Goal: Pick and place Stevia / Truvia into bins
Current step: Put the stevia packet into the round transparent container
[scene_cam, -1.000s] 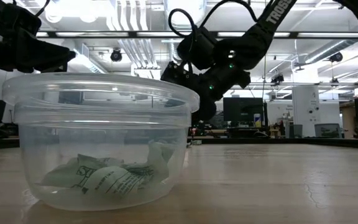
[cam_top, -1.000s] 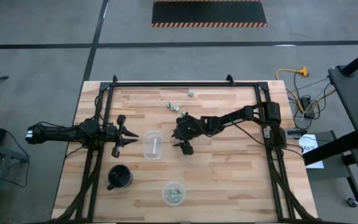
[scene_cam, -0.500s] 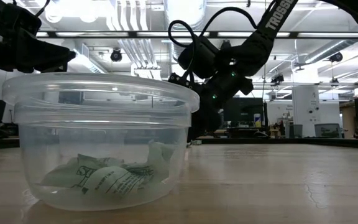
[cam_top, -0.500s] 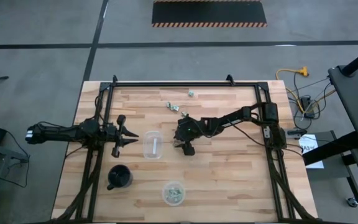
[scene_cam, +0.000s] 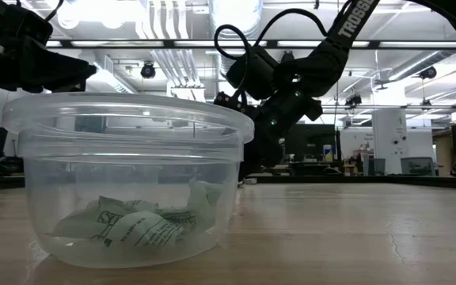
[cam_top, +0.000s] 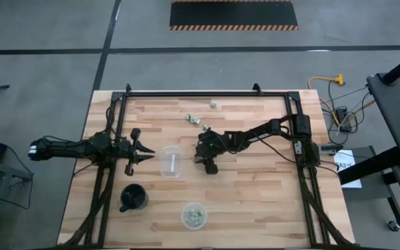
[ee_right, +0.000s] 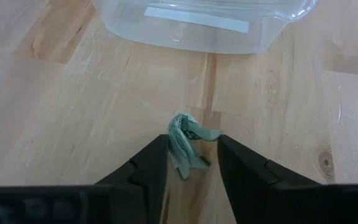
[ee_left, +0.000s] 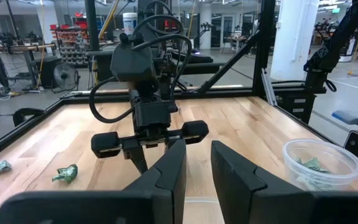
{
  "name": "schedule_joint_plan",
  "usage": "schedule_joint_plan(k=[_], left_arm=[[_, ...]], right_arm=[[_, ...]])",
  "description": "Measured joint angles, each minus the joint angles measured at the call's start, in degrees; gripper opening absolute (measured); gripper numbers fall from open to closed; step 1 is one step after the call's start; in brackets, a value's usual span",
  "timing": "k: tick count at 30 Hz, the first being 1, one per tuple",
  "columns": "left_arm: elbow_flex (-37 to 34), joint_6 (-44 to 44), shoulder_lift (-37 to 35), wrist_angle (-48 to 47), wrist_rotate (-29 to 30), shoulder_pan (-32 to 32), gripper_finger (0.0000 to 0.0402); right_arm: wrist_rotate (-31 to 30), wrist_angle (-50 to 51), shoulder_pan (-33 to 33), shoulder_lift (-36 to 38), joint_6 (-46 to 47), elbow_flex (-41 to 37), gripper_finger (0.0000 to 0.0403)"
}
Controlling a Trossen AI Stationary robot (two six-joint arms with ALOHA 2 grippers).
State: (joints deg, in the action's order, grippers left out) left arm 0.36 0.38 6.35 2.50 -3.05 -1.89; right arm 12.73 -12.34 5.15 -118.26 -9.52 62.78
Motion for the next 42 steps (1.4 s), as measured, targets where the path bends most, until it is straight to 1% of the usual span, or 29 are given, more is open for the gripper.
schedule_joint_plan(k=[3,14,31,33,35,42], left_arm=[[0.00,0.00,0.00,0.02,0.00,0.00,0.0057],[0.00,0.02,0.00,0.00,0.01,0.01,0.0057],[0.00,0.00,0.00,0.00,0.00,0.02,0.0057],[0.00,0.02,0.00,0.00,0.01,0.01,0.0057],[0.00,0.01,0.00,0.00,0.00,0.02,0.0057],[0.00,0.01,0.00,0.00,0.01,0.01,0.0057]], right_arm=[[1.22,-0.08,0.00,0.00,-0.18,0.00,0.0110],[1.44,-0.35,0.00,0.21,-0.55,0.02,0.0062],[2.78,0.11,0.00,1.14,0.09,0.79,0.0056],[2.78,0.07,-0.02,1.14,0.04,0.79,0.0060],[2.78,0.07,-0.02,1.14,0.08,0.76,0.0073],[2.57,-0.27,-0.02,1.05,0.11,0.74,0.0145]])
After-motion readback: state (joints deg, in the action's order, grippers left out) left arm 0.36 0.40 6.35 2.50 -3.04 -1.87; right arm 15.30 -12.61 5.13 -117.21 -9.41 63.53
